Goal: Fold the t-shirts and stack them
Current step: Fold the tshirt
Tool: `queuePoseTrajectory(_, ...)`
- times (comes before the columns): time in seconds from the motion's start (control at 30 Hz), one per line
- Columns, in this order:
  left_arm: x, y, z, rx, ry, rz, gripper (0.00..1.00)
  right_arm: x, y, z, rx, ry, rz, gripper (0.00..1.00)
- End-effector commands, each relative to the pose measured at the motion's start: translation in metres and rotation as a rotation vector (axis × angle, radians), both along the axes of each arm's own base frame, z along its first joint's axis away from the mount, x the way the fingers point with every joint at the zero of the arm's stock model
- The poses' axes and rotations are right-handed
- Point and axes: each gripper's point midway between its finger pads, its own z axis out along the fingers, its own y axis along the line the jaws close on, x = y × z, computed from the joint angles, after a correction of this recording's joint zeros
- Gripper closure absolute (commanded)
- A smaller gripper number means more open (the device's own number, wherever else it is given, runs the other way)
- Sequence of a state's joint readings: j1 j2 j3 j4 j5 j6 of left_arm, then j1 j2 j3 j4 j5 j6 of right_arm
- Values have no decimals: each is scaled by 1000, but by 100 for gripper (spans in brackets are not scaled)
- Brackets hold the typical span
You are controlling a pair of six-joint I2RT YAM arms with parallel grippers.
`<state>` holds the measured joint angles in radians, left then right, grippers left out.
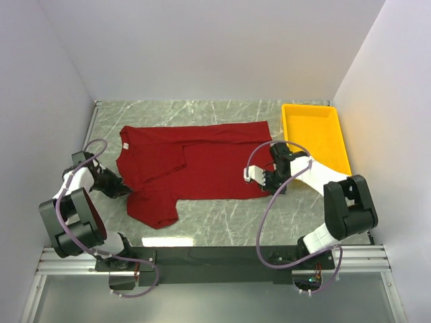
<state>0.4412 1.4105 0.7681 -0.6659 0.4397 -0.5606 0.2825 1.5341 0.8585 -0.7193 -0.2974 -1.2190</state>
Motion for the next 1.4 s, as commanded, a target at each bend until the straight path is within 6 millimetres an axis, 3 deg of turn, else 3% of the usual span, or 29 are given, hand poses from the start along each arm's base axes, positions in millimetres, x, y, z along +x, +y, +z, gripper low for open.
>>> queuePoseTrajectory(0.0, -5, -3, 9, -14, -29, -19, 99, 16, 5, 29, 71, -60, -73, 100)
queuePoseTrajectory(0.23, -11, 4, 11, -31, -20, 18, 99, 51, -6, 50, 156, -86, -219, 100)
queuePoseTrajectory(0.4, -2, 8, 19, -58, -45, 47, 99, 83, -13, 60, 184, -108, -305, 100)
queuePoseTrajectory(0.6, 14, 10, 27, -92, -78, 47, 99, 106, -8, 63, 213, -92, -348, 100)
queuePoseTrajectory(1.07, 53, 16, 45, -174, -145, 40, 99, 120, -1, 57, 237, -33, -377, 100)
queuePoseTrajectory(1.37, 85, 27, 32, -245, -140, 48, 99, 139, -13, 34, 161, -7, -490, 100)
